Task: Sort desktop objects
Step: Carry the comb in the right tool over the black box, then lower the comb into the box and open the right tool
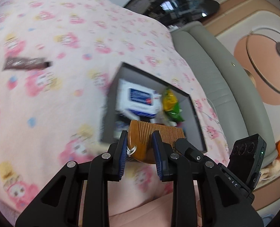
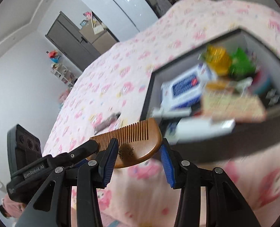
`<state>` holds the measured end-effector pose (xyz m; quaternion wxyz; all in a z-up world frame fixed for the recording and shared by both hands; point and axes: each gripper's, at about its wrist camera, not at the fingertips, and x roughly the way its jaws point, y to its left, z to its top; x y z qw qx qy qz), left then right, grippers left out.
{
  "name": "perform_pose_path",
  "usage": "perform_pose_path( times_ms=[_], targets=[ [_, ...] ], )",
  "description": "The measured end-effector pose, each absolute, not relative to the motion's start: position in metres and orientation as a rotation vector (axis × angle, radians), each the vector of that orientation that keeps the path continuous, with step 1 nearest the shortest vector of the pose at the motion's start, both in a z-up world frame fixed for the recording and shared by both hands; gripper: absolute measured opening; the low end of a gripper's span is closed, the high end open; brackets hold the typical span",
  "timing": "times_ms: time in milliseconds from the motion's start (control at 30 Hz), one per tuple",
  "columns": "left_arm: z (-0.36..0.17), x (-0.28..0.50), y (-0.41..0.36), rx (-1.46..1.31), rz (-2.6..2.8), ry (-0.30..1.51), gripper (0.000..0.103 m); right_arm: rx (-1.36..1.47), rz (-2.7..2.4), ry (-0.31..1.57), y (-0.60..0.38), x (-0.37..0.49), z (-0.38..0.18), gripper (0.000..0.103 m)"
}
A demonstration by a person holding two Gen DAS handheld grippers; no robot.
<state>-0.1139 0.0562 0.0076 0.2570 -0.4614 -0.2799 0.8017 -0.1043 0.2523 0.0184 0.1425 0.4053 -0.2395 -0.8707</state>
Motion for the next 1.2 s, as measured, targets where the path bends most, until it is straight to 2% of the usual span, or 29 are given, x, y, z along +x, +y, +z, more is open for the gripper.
perform_pose_path(
  times_ms=[200, 333, 467, 633, 900, 1200],
  targets=[
    [0.012, -0.151, 0.126, -1.27, 2.085, -0.696, 0.025, 1.188, -2.636, -0.679, 0.324, -0.103, 0.031, 0.041],
    [-0.006, -0.164, 0.163, -1.336, 2.058, -0.676, 0.028, 1.222, -2.698, -0.784, 0.357, -0.103, 0.021, 0.04],
    [-0.023, -0.169, 0.184, -1.396, 2.053, -0.647, 0.031, 1.232, -2.86, -0.675, 0.346, -0.105, 0.021, 0.038],
    [-0.025, -0.167, 0.19, -1.41, 2.106, -0.578, 0.03, 1.221, -2.923, -0.619, 0.312, -0.117, 0.021, 0.038],
    [-0.022, -0.164, 0.182, -1.405, 2.113, -0.597, 0.03, 1.158, -2.986, -0.59, 0.366, -0.083, 0.043, 0.038],
    [-0.008, -0.15, 0.171, -1.367, 2.146, -0.595, 0.03, 1.229, -2.875, -0.479, 0.345, -0.096, 0.027, 0.038]
  ],
)
